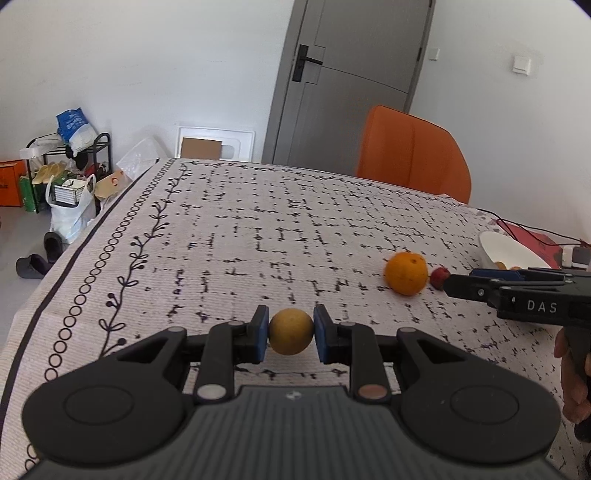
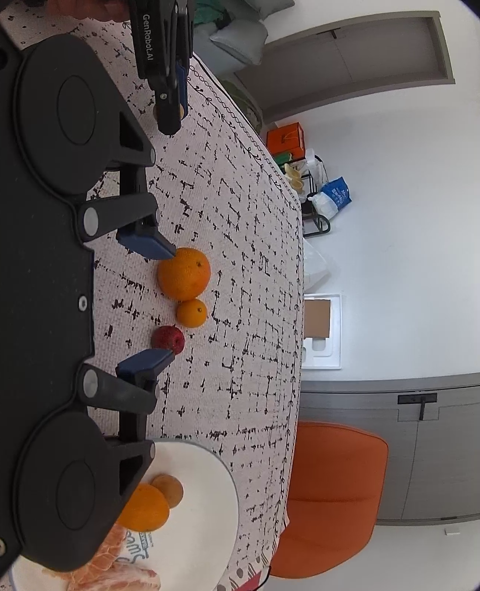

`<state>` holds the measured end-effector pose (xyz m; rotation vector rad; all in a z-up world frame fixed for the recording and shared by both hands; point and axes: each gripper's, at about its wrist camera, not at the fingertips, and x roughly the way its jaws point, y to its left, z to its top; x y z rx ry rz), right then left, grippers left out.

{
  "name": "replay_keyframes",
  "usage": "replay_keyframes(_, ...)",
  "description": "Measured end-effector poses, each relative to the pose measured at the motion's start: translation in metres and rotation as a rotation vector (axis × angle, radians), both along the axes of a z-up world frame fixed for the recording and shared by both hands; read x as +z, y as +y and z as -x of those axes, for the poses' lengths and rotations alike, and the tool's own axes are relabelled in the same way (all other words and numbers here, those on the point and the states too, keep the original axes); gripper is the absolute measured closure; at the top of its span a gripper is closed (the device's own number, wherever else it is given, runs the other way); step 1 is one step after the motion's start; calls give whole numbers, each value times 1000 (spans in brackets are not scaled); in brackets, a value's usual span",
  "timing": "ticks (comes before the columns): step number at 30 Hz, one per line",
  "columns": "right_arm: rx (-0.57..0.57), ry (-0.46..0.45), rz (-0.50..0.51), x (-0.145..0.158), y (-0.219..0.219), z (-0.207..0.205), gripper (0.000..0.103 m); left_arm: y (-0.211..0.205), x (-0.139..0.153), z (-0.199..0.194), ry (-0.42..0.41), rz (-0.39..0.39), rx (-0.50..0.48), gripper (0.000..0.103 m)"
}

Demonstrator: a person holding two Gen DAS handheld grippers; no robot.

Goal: Organize fruits
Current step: 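Grasp a large orange with the right tool while the left tool holds its fruit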

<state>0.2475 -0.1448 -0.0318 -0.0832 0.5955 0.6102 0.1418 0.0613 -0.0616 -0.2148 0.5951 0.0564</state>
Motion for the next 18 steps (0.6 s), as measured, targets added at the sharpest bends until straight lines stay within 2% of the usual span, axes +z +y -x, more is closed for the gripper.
replay_keyframes(9, 51, 5, 17, -1, 22, -6, 50, 15, 0, 0, -4, 13, 33, 79)
replay_keyframes(18, 41, 14, 43, -7, 39, -16, 50, 28, 2, 11, -15, 30, 52, 79)
